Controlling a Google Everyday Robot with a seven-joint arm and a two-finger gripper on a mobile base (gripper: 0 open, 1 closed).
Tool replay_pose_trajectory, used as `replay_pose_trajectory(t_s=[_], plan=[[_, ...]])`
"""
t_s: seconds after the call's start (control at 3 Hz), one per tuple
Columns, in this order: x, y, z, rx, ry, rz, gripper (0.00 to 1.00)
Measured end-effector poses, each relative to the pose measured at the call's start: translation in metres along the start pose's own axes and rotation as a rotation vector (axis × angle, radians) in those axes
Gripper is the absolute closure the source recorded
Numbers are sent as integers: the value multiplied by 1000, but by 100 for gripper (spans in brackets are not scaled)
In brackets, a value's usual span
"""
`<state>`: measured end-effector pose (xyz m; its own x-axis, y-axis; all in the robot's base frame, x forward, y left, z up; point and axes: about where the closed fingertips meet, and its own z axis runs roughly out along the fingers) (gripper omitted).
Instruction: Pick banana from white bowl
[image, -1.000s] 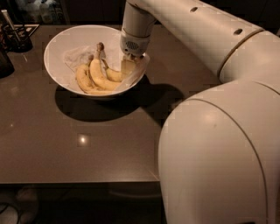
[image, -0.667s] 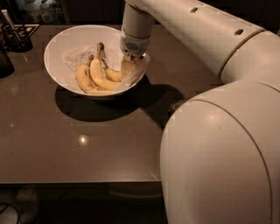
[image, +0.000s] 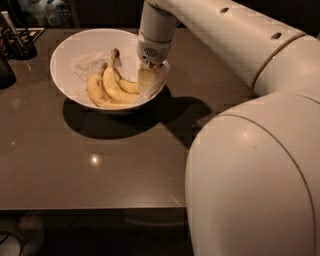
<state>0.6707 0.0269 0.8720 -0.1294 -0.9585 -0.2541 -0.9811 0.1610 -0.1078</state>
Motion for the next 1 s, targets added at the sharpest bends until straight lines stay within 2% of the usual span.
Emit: replay_pose_trajectory(t_s=[0.33, 1.0], plan=[[-7, 5, -14, 7, -32, -18, 100], [-16, 12, -37, 25, -53, -49, 100]])
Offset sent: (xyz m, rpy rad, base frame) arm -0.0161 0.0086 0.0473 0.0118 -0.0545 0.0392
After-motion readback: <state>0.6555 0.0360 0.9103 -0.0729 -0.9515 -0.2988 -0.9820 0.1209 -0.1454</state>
